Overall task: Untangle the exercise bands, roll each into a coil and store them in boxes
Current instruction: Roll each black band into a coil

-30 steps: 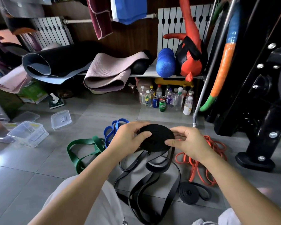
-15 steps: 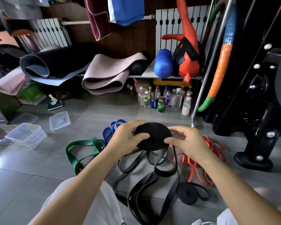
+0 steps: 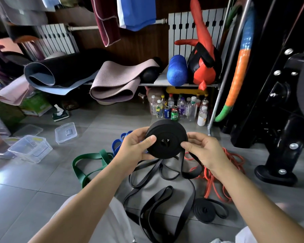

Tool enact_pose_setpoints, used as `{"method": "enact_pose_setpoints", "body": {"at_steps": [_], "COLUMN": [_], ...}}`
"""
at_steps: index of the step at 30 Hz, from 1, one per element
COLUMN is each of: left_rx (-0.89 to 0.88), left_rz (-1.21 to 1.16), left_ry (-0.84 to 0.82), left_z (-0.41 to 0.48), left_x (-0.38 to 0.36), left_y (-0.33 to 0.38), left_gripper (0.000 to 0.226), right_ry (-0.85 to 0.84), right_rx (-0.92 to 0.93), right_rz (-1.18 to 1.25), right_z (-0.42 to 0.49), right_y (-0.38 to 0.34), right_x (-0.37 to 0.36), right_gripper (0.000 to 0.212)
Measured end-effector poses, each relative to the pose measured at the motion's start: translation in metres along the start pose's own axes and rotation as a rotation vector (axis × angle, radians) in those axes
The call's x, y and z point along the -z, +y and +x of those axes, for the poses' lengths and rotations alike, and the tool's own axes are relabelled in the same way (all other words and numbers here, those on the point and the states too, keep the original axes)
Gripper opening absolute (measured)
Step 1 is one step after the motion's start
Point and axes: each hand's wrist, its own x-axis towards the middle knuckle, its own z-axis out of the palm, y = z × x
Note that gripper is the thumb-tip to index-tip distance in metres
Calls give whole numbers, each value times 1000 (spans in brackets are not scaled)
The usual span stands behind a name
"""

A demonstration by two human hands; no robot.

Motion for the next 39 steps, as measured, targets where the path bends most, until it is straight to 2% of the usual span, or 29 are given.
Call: {"method": "enact_pose_setpoints", "body": {"at_steps": [3, 5, 6, 8, 9, 10, 12, 14, 16, 20, 23, 26, 30, 32, 35, 37, 39], "left_rx": [47, -6, -59, -239, -367, -493, -634, -612, -541, -497, -444, -408, -334, -318, -280, -335, -407], "left_rz": [52, 387, 621, 988, 1106, 1203, 1336, 1328, 1225, 996, 849, 718, 547, 625, 935, 1129, 1213], "left_ry": [2, 40, 53, 70, 43, -4, -94, -119, -115, -22, 72, 80, 65, 25, 15, -10, -66], "left_z": [3, 5, 5, 2, -1, -4, -8, -9, -7, 0, 2, 1, 2, 1, -2, -4, -5], "left_x": [-3, -3, -3, -4, -6, -8, -13, -17, -17, -10, -5, -6, -7, -9, -10, -11, -12], "left_y": [-4, -5, -7, -9, -9, -9, -8, -6, -8, -7, -3, -2, -1, -4, -10, -12, -13], "left_gripper": [24, 21, 30, 66, 76, 78, 65, 53, 49, 50, 54, 61, 57, 54, 43, 51, 56], "right_ry": [-12, -10, -7, -16, -30, -46, -66, -89, -105, -90, -56, -53, -32, -35, -67, -83, -85], "right_rx": [27, 40, 48, 65, 76, 89, 109, 132, 131, 49, 61, 54, 26, 35, 52, 61, 64], "right_rz": [-38, -92, -145, -316, -403, -476, -580, -601, -566, -377, -333, -296, -264, -340, -588, -712, -744], "right_z": [-1, -2, -2, -3, -4, -6, -9, -10, -10, -8, -6, -5, -7, -9, -11, -12, -13], "right_y": [-1, -2, -2, -3, -3, -3, -4, -5, -7, -13, -12, -10, -5, -6, -8, -9, -10], "right_x": [-1, 0, 0, 1, 0, -1, -4, -5, -4, 3, 9, 9, 4, 3, 2, 1, 0], "right_gripper": [24, 25, 25, 25, 25, 23, 26, 26, 25, 34, 39, 39, 35, 31, 21, 27, 27]}}
